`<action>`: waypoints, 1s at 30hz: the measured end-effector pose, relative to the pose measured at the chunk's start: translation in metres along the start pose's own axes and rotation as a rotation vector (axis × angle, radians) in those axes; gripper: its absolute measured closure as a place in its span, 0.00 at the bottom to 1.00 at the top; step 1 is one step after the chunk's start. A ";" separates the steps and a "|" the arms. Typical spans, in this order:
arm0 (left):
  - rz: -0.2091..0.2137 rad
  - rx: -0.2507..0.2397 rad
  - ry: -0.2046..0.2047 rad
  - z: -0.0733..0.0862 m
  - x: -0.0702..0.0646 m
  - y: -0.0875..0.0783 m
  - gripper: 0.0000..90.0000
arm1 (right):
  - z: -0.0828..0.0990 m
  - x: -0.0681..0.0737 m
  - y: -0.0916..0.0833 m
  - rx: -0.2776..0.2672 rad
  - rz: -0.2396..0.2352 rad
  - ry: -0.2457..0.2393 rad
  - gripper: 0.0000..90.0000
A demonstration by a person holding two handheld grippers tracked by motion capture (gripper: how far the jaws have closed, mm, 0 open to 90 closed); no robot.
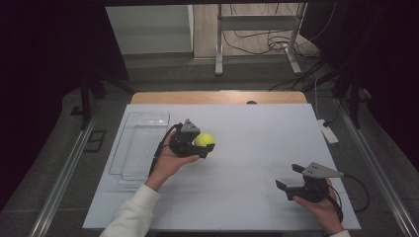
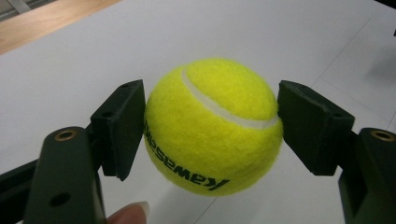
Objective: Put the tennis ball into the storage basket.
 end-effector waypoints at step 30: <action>-0.014 -0.134 -0.017 -0.011 0.008 -0.033 0.30 | 0.002 -0.001 0.001 0.010 0.003 0.005 0.14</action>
Point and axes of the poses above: each handheld gripper's, and its own axes: y roughly forward along the jaws, z roughly out of its underside, x roughly to its left, the point moved 4 cm from there along y, roughly forward along the jaws, and after that the axes turned 2 degrees about -x, right-handed, at the moved point
